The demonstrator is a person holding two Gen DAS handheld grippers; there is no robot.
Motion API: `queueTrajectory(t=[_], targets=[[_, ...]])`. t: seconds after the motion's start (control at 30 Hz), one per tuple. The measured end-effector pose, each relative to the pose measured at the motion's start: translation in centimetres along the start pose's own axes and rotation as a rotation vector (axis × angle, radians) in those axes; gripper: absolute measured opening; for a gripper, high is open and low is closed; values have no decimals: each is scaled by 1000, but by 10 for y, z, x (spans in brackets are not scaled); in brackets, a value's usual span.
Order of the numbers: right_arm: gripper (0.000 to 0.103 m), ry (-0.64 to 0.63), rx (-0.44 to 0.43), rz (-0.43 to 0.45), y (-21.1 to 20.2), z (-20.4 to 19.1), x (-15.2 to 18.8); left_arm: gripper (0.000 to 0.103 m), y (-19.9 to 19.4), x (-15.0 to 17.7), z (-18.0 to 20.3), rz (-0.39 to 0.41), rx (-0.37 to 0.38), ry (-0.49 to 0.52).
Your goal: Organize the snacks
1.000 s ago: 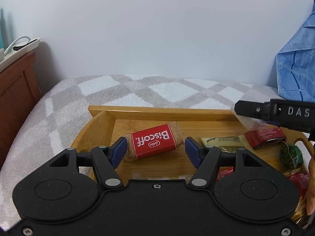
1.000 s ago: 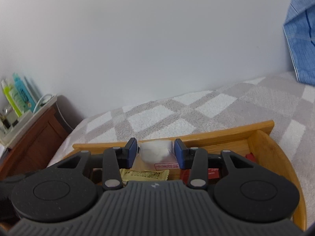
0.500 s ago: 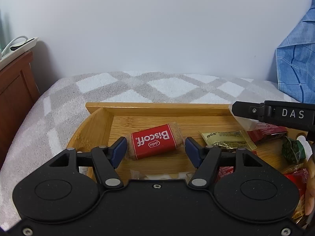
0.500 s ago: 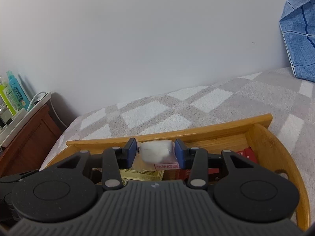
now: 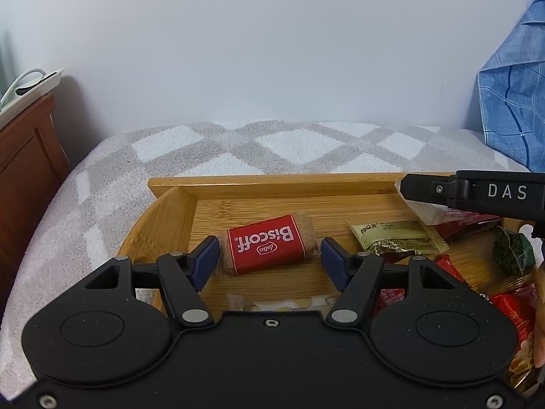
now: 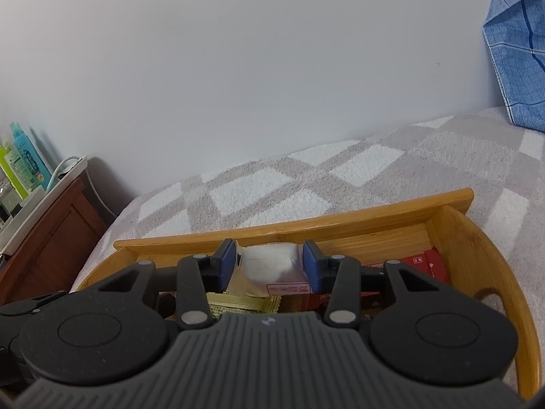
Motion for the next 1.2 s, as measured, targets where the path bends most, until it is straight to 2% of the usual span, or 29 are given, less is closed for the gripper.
queueTrajectory(t=[0.23, 0.33, 0.4, 0.63, 0.93, 1.1, 1.2], targets=[[52, 9, -8, -8, 1, 1, 0, 65, 1, 0, 1, -4, -2, 5], [58, 13, -18, -6, 1, 1, 0, 66, 2, -1, 1, -9, -2, 3], [67, 17, -26, -6, 0, 2, 0, 68, 3, -1, -1, -15, 0, -9], [82, 13, -54, 34, -9, 0, -2, 75, 0, -3, -3, -24, -3, -27], [92, -32, -70, 112, -39, -10, -2, 84, -34, -8, -2, 19, -5, -24], [101, -44, -66, 152, -63, -17, -2, 91, -59, -9, 3, 45, 0, -19], [102, -65, -48, 174, -79, -19, 0, 92, -73, -5, 6, 50, 11, -22]])
Point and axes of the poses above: each gripper's, at about its wrist camera, not at the fingertips, and y roughly the way its jaws point, z to its right, x to its underside, the point moved 3 cm from there along y, roughly the way its jaws point, and after that the axes turned 6 degrees about -y, right-handed, at the moved point
